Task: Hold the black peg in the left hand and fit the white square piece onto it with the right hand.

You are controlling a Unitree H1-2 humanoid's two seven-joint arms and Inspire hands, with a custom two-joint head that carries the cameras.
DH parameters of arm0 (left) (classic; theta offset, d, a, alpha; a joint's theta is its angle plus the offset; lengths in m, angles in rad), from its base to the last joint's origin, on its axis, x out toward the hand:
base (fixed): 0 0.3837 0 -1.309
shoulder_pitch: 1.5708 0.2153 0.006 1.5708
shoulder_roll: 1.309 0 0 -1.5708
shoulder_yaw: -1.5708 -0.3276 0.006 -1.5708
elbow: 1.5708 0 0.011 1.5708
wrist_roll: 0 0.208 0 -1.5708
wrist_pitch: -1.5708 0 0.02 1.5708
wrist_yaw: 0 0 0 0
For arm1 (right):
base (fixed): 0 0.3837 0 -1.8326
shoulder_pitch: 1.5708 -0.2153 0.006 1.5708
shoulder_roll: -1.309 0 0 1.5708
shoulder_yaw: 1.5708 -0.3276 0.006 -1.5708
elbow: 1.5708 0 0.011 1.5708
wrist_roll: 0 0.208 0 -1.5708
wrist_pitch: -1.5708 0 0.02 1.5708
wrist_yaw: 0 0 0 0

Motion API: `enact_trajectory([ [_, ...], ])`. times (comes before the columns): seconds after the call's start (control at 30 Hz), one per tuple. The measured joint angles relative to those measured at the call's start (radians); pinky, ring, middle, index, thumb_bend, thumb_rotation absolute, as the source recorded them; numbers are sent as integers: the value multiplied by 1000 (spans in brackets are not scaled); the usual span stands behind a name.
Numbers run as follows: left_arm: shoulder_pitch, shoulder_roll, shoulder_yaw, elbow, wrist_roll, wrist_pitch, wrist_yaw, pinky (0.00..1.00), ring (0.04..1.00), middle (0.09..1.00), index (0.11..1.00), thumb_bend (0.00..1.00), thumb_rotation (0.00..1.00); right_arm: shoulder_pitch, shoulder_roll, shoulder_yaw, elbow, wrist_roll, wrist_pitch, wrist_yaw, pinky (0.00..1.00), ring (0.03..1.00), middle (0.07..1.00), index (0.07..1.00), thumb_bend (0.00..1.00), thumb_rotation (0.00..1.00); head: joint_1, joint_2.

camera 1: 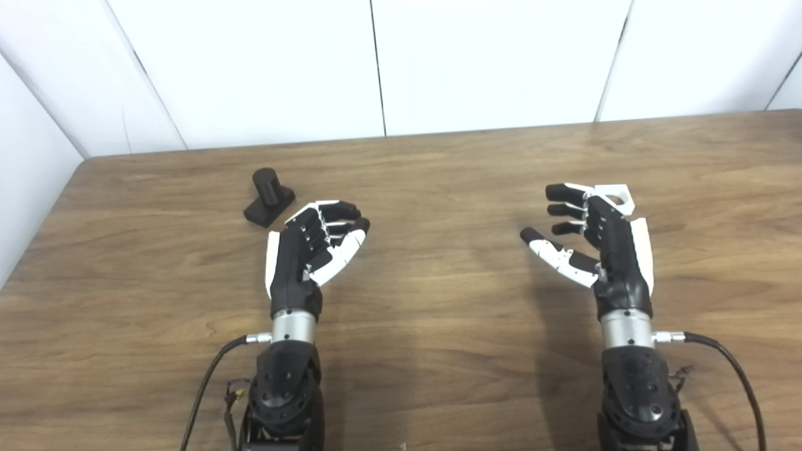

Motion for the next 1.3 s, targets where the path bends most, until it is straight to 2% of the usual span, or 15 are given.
enact_trajectory([
  [0.07, 0, 0, 0, 0, 0, 0, 0, 424, 526, 582, 491, 503, 85, 0, -1, 0, 0, 0, 0, 0, 569, 683, 706, 661, 549, 39, 28, -2],
  [0.1, 0, -1, -1, 0, 2, 0, 1, 423, 525, 580, 491, 503, 84, 0, -2, 0, 0, 1, -1, 0, 570, 683, 704, 660, 547, 37, 89, -11],
  [0.17, 0, -3, -8, 0, 8, 0, 2, 422, 523, 580, 491, 502, 84, 1, -9, -4, 0, 4, -2, 1, 562, 679, 701, 657, 545, 33, 149, -23],
  [0.2, 0, -5, -14, 1, 14, 0, 3, 434, 527, 580, 491, 503, 85, 2, -16, -8, 0, 7, -2, 2, 564, 680, 702, 657, 543, 26, 201, -37],
  [0.37, 1, -44, -37, 30, 29, -24, 23, 455, 523, 560, 489, 505, 85, 12, -51, -31, 2, 30, -11, 6, 564, 677, 695, 657, 550, 4, 266, -63],
  [0.47, 4, -62, -43, 47, 29, -41, 35, 459, 517, 552, 489, 505, 85, 13, -63, -42, 14, 34, -25, 2, 548, 667, 690, 647, 557, 0, 275, -71],
  [0.9, 4, -57, -43, 55, 47, -51, 49, 476, 569, 579, 489, 503, 85, 17, -65, -46, 18, 42, -40, -1, 558, 680, 687, 641, 588, 47, 266, -80],
  [1.13, -6, -19, -39, 31, 94, -35, 48, 479, 572, 599, 492, 504, 82, 17, -65, -48, 17, 41, -40, -1, 551, 676, 682, 637, 588, 22, 263, -81],
  [1.3, -16, 17, -32, 2, 121, -29, 45, 504, 610, 644, 496, 505, 78, 17, -65, -49, 17, 41, -40, -1, 548, 672, 679, 635, 584, 16, 259, -83],
])
